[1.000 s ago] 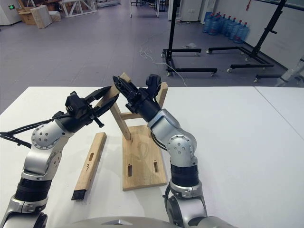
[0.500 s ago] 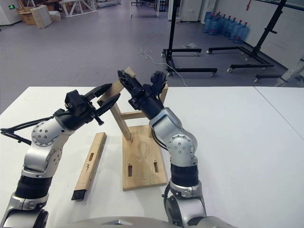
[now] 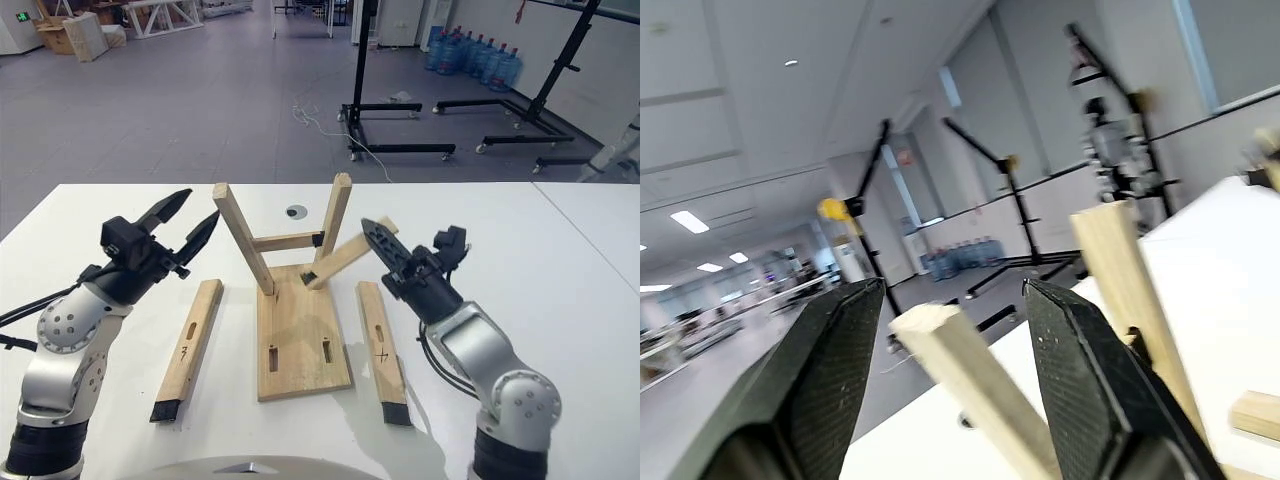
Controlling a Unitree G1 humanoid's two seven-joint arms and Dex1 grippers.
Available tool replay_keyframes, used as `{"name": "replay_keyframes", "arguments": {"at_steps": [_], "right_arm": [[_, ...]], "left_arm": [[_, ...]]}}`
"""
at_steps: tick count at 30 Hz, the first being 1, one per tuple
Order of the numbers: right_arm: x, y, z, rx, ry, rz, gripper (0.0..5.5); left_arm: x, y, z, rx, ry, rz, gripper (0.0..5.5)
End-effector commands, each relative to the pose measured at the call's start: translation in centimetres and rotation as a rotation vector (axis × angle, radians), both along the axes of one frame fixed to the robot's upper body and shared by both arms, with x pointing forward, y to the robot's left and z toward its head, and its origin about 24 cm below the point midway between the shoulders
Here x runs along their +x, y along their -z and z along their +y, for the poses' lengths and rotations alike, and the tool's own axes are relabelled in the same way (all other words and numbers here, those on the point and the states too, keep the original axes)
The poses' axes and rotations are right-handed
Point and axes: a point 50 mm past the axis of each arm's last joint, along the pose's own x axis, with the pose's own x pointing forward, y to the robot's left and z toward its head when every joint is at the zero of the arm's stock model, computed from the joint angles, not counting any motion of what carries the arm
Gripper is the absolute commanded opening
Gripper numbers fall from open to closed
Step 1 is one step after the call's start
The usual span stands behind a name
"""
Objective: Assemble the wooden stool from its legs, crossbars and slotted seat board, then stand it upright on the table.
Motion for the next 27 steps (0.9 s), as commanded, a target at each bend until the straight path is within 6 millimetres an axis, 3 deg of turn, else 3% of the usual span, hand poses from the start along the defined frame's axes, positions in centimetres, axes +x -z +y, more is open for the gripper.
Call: {"name": "replay_keyframes", "arguments": {"at_steps": [1, 7, 21, 27], "right_arm": [[-1.1, 0.8, -1.3, -0.307, 0.162, 0.11, 0.38], [-2.0, 0.0, -0.9, -0.569, 0.16, 0.06, 0.38], [-1.4, 2.8, -1.9, -0.662, 0.236, 0.14, 0.38], [-1.3, 3.3, -2.0, -0.678, 0.227, 0.15, 0.38]], "left_arm": [[-0.8, -0.5, 1.0, -0.009, -0.125, -0.008, 2.52], [-1.1, -0.7, 1.1, -0.027, -0.204, 0.005, 2.52], [-0.1, 0.4, -1.4, -0.063, -0.11, 0.079, 2.52], [-0.2, 0.7, -1.2, -0.06, -0.123, 0.084, 2.52]]}}
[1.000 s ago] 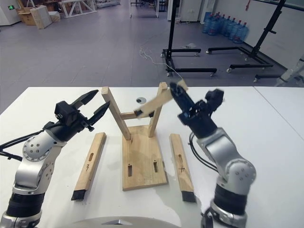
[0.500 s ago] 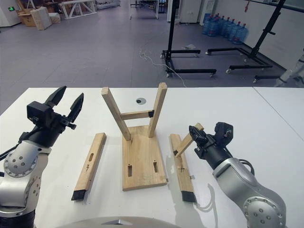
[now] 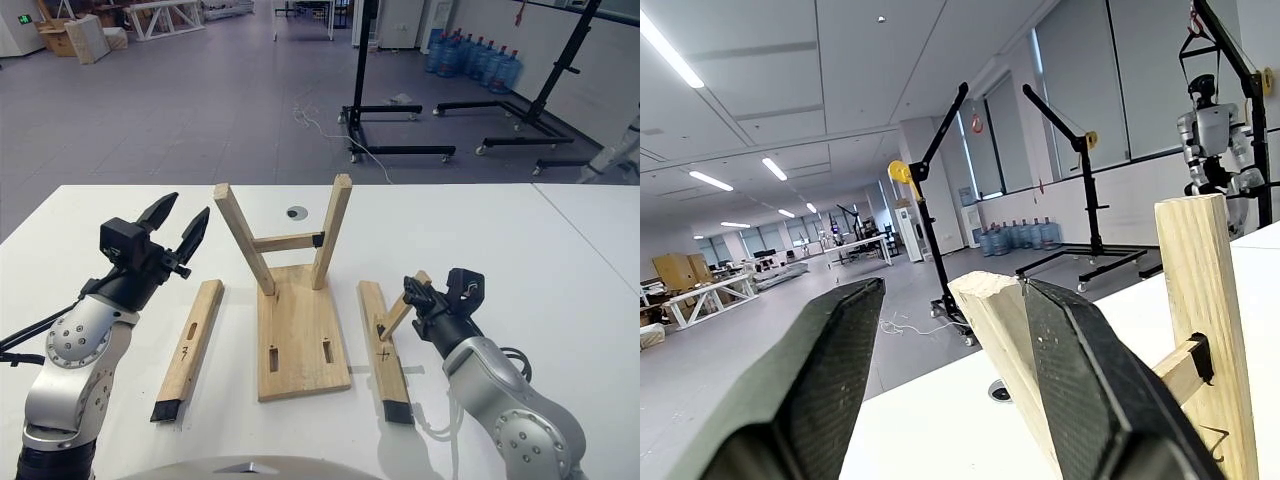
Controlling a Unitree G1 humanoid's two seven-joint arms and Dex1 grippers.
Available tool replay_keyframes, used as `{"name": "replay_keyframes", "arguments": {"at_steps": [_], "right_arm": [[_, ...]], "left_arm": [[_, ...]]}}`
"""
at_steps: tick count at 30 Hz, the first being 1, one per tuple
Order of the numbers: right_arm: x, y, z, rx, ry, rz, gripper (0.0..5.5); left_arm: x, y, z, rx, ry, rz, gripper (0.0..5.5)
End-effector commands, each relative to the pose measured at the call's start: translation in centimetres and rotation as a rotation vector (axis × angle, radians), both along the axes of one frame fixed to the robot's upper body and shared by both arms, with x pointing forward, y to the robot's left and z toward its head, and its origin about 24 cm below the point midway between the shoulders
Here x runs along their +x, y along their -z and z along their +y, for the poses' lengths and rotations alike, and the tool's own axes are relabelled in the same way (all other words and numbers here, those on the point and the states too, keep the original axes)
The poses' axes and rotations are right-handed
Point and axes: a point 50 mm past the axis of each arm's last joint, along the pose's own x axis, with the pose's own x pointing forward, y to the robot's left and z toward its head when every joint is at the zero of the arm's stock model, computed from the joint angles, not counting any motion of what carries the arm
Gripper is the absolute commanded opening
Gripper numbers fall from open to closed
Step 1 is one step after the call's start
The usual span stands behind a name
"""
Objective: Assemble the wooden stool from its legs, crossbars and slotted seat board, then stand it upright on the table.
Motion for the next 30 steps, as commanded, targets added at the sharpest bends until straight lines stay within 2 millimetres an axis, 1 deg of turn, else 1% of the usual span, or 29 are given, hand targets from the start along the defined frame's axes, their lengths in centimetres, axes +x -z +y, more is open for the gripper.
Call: {"name": "replay_keyframes", "arguments": {"at_steps": [1, 4, 8, 15, 19, 21, 26, 30], "right_arm": [[0.0, 0.8, -0.1, -0.011, 0.004, 0.041, 0.38], [-0.1, 1.7, -0.1, -0.051, -0.003, 0.087, 0.38], [0.5, 2.9, -0.1, -0.111, -0.03, 0.102, 0.38], [1.2, 5.6, -0.8, -0.168, 0.031, 0.145, 0.38], [1.5, 6.7, -0.6, -0.196, 0.038, 0.14, 0.38], [1.2, 7.2, -0.4, -0.219, 0.035, 0.135, 0.38], [0.7, 8.1, -0.4, -0.234, 0.034, 0.113, 0.38], [0.5, 7.7, -0.4, -0.223, 0.023, 0.036, 0.38]], "left_arm": [[0.1, 0.2, 0.1, 0.019, -0.012, 0.009, 2.52], [0.2, 0.3, 0.0, 0.024, -0.01, 0.01, 2.52], [0.3, 0.3, 0.1, 0.031, -0.012, 0.012, 2.52], [0.8, 0.2, 0.3, 0.055, 0.005, 0.012, 2.52], [0.9, 0.3, 0.2, 0.065, 0.013, 0.017, 2.52], [1.2, 0.4, 0.1, 0.067, 0.025, 0.017, 2.52], [1.4, 0.4, 0.3, 0.07, 0.031, 0.011, 2.52], [1.3, 0.5, 0.3, 0.077, 0.026, 0.008, 2.52]]}}
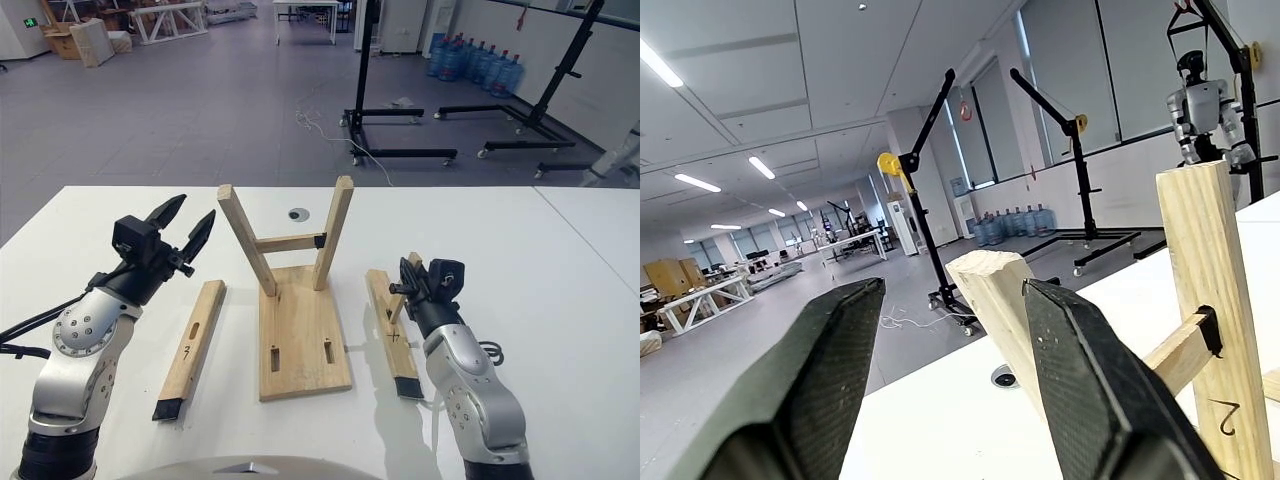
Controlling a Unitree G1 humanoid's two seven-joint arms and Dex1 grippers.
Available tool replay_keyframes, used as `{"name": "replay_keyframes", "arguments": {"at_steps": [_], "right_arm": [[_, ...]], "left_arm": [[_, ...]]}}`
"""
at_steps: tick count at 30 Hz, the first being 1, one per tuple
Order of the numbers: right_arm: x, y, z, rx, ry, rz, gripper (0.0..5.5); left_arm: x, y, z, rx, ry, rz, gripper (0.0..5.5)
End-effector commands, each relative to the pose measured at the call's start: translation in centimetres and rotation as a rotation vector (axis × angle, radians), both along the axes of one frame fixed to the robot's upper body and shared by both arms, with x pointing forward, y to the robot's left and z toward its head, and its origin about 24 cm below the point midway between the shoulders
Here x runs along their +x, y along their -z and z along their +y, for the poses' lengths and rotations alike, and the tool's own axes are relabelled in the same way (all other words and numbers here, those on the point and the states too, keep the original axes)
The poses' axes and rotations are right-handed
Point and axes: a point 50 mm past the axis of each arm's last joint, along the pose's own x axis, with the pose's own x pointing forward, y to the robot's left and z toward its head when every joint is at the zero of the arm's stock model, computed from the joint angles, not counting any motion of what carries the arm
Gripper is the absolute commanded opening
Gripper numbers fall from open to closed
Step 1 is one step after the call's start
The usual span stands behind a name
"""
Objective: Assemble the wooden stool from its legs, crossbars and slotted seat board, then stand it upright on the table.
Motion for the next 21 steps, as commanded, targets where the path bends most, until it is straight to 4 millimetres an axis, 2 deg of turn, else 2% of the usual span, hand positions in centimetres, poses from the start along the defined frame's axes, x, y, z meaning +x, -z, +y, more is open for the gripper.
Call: {"name": "replay_keyframes", "arguments": {"at_steps": [1, 5, 16, 21], "right_arm": [[-2.3, 4.2, -0.8, -0.024, 0.022, 0.2, 0.38], [-2.5, 4.4, -1.2, -0.031, 0.011, 0.173, 0.38], [-5.7, 7.5, -2.9, -0.066, 0.014, 0.267, 0.38], [-6.4, 8.6, -3.7, -0.054, 0.015, 0.312, 0.38]], "left_arm": [[0.1, -0.1, 0.2, 0.018, -0.009, -0.013, 2.52], [0.1, 0.1, 0.3, 0.019, -0.024, -0.017, 2.52], [0.0, 0.4, 0.8, 0.045, -0.055, -0.021, 2.52], [0.0, 0.6, 1.2, 0.057, -0.075, -0.018, 2.52]]}}
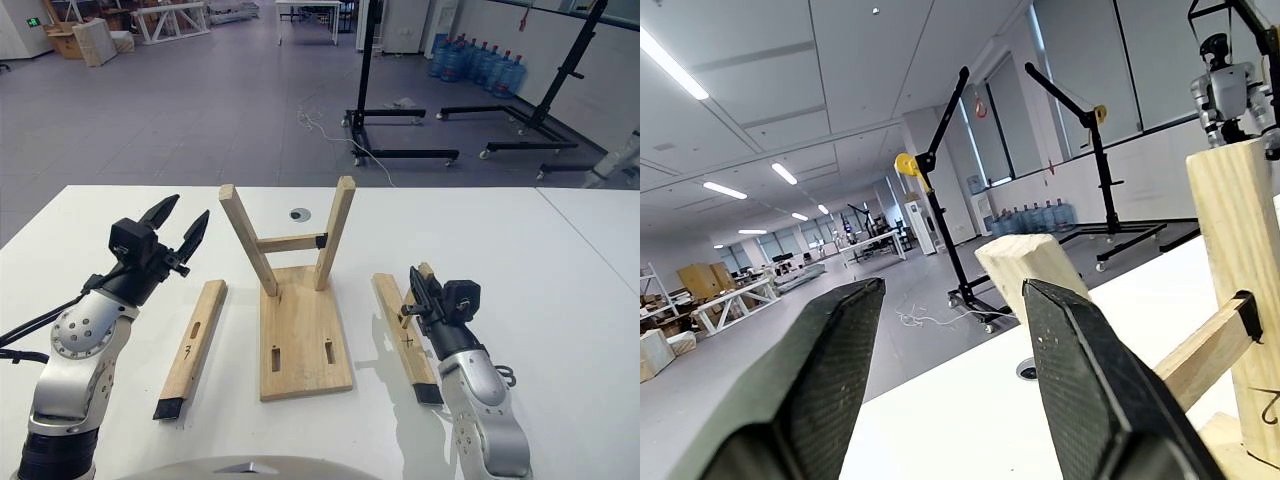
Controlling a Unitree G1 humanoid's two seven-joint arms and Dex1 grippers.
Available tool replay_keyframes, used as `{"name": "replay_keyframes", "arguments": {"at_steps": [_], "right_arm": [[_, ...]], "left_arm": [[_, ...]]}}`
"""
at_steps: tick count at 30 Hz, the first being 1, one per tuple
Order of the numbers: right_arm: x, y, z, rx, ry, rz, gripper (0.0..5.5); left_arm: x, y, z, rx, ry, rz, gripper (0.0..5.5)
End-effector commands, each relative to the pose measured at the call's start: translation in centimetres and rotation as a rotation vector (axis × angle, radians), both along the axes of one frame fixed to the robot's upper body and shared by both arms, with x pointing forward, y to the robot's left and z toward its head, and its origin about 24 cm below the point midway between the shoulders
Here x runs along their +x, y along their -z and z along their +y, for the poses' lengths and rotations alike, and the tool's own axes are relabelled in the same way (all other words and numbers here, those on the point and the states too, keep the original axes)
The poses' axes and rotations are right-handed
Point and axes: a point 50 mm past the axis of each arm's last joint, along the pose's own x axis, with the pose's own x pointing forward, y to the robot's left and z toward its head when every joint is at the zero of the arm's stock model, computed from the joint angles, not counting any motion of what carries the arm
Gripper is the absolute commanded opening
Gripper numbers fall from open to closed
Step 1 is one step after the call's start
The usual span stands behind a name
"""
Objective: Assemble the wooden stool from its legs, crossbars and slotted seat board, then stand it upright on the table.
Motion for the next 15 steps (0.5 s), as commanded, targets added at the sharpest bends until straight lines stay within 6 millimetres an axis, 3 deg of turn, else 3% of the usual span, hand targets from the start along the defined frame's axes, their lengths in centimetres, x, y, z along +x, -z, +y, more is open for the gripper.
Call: {"name": "replay_keyframes", "arguments": {"at_steps": [1, 15], "right_arm": [[-4.6, 7.5, -1.9, 0.004, 0.082, 0.44, 0.38], [-8.1, 8.8, -2.4, 0.043, 0.067, 0.516, 0.38]], "left_arm": [[0.0, 0.2, 0.5, 0.029, -0.022, 0.001, 2.52], [0.0, 0.5, 0.9, 0.052, -0.038, 0.009, 2.52]]}}
